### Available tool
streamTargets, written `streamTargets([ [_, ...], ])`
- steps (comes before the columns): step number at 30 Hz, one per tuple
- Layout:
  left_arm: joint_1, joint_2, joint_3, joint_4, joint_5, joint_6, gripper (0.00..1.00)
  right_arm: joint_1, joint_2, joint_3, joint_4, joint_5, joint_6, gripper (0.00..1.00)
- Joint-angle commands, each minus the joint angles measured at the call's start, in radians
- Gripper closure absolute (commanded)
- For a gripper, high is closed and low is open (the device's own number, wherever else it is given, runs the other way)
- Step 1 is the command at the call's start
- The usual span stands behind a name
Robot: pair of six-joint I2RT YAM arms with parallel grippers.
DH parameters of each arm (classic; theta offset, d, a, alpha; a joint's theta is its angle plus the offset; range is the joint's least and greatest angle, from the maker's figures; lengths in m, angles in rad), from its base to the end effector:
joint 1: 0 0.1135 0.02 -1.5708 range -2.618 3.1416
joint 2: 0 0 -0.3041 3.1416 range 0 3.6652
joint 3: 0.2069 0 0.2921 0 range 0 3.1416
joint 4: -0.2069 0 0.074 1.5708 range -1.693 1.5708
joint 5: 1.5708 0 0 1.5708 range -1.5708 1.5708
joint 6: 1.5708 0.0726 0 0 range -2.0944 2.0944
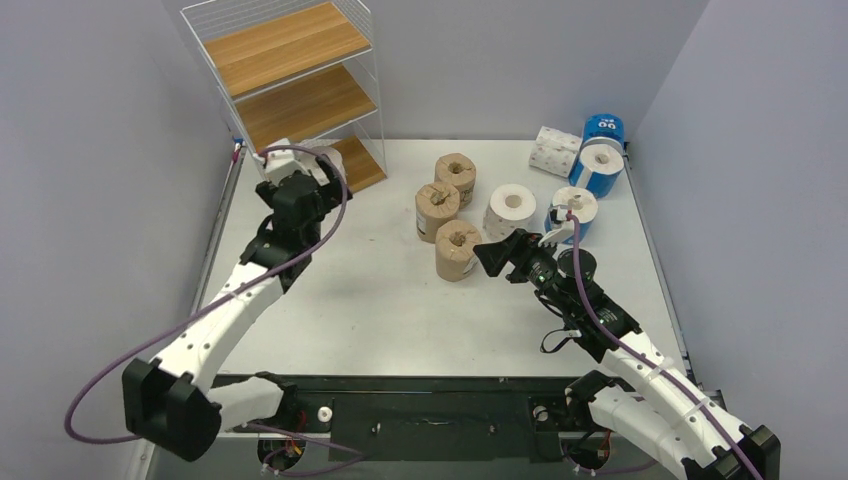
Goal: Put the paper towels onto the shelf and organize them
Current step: Adjust the paper towel on the shelf, then move the shelf to the center of the board.
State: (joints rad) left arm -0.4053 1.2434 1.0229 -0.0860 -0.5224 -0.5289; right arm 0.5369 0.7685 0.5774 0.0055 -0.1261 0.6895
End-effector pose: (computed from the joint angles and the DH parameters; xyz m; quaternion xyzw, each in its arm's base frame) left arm 0.3312 -0.1027 0.3562 -0.2004 0.7685 -0.0710 0.6035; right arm 0.1989 0.1290 0.3025 0.0184 0.7689 0.4064 0.4933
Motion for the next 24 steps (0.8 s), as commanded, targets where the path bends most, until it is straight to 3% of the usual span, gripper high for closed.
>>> streamTargets([
  [1, -0.006, -0.173, -0.027, -0.05, -0.18, 0.071, 0.04, -0.003, -0.019, 0.013, 0.049, -0.016, 0.004, 0.24],
  [7, 0.018, -0.21, 0.023, -0.088, -0.289, 0.166, 0.04, -0.002, -0.011, 0.015, 0.055, -0.029, 0.014, 0.24],
  [14, 0.202, -0.114, 0.095, -0.092, -0.147, 0.163, 0.03, -0.001, -0.023, 0.015, 0.042, -0.036, 0.014, 0.24],
  [24, 0.245, 0.055, 0.225, 0.011, -0.123, 0.321, 0.0, -0.002, -0.034, 0.014, 0.033, -0.03, 0.003, 0.24],
])
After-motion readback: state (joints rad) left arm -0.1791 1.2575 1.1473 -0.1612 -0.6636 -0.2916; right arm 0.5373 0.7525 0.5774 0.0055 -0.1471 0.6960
